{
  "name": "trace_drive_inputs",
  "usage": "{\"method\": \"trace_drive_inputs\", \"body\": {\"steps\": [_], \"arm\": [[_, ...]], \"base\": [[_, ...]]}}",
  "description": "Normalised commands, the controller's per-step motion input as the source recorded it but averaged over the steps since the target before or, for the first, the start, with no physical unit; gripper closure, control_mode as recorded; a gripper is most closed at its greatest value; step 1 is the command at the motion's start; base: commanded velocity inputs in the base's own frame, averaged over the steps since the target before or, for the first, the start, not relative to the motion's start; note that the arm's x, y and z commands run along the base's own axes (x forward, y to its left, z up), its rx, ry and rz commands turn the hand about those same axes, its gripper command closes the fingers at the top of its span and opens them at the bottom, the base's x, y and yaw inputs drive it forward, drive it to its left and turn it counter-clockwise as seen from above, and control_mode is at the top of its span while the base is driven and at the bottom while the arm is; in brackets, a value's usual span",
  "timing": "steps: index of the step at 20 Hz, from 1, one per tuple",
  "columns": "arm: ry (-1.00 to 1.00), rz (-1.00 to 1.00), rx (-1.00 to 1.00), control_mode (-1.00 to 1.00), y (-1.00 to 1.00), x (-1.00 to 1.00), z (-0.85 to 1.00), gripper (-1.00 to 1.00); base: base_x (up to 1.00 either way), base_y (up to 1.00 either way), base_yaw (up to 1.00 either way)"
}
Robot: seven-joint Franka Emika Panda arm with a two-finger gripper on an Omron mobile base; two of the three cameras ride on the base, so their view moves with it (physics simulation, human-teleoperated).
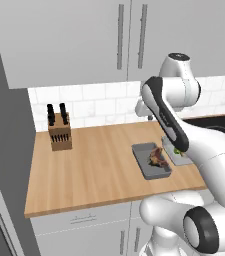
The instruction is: Take the meat container that has the steak and place it on the second highest rack of the freezer. Then take the vegetable container that has the lemon wedge and cucumber and place it on the highest rack of the freezer.
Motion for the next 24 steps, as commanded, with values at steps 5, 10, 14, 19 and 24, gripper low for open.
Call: {"method": "trace_drive_inputs", "body": {"steps": [5,10,14,19,24], "arm": [[0.02,0.07,-0.01,-1.00,0.17,-0.43,-0.09,-1.00],[0.01,0.14,-0.05,-1.00,0.37,-0.47,-0.28,-1.00],[0.00,0.27,0.00,-1.00,-0.15,0.06,-0.25,-1.00],[0.00,0.36,0.04,-1.00,-0.46,0.70,-0.18,-1.00],[0.01,0.51,0.01,-1.00,-0.45,0.30,-0.32,-1.00]], "base": [[0.00,0.00,0.00],[0.00,0.00,0.00],[0.00,0.00,0.00],[0.00,0.00,0.00],[0.00,0.00,0.00]]}}
